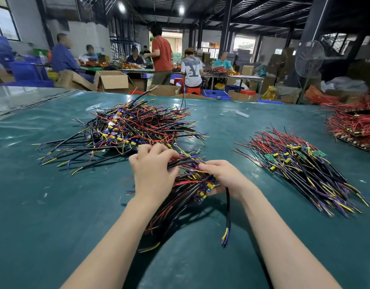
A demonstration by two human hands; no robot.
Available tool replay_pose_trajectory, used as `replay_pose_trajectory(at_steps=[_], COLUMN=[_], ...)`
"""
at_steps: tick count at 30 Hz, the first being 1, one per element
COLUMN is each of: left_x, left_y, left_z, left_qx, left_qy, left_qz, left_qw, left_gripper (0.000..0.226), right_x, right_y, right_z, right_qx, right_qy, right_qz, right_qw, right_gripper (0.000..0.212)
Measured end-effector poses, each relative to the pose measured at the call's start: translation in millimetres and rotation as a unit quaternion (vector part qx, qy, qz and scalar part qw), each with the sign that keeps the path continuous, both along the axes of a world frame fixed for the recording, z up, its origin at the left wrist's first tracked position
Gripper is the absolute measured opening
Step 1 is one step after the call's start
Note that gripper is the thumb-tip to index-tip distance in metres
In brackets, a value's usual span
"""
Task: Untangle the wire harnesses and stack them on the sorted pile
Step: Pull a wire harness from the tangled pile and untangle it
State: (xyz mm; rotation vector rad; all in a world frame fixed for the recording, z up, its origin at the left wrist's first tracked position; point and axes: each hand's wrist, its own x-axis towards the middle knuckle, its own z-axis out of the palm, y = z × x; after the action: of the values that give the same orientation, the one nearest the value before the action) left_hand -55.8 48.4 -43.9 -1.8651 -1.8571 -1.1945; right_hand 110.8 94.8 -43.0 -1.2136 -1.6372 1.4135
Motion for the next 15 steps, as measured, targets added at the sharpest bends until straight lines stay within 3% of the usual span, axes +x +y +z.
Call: replay_pose_trajectory(at_steps=[3,5,7,9,12,14,15], left_x=[5.1,13.1,23.4,29.8,22.3,15.2,14.6], left_y=[-3.2,-7.2,-12.0,-16.1,-10.5,-3.1,0.6], left_z=[3.1,7.8,8.8,7.8,8.0,8.3,7.4], left_qx=[0.075,0.173,0.187,0.124,-0.047,-0.146,-0.184], left_qy=[-0.024,-0.019,-0.012,-0.031,-0.109,-0.211,-0.303], left_qz=[0.007,-0.063,-0.136,-0.129,-0.022,0.000,-0.041], left_qw=[0.997,0.983,0.973,0.983,0.993,0.967,0.934], left_gripper=[0.025,0.018,0.020,0.027,0.043,0.041,0.035], right_x=[-10.2,-16.8,-21.6,-22.2,-20.0,-18.9,-19.2], right_y=[-3.5,-3.7,-3.3,-3.2,-1.3,-0.8,0.2], right_z=[-6.3,-9.2,-10.6,-9.0,-7.5,-5.9,-6.5], right_qx=[-0.019,-0.057,-0.087,-0.105,-0.100,-0.084,-0.077], right_qy=[0.099,0.193,0.285,0.347,0.409,0.417,0.418], right_qz=[-0.080,-0.129,-0.148,-0.168,-0.214,-0.245,-0.254], right_qw=[0.992,0.971,0.943,0.917,0.882,0.871,0.869], right_gripper=[0.020,0.021,0.020,0.020,0.022,0.023,0.023])
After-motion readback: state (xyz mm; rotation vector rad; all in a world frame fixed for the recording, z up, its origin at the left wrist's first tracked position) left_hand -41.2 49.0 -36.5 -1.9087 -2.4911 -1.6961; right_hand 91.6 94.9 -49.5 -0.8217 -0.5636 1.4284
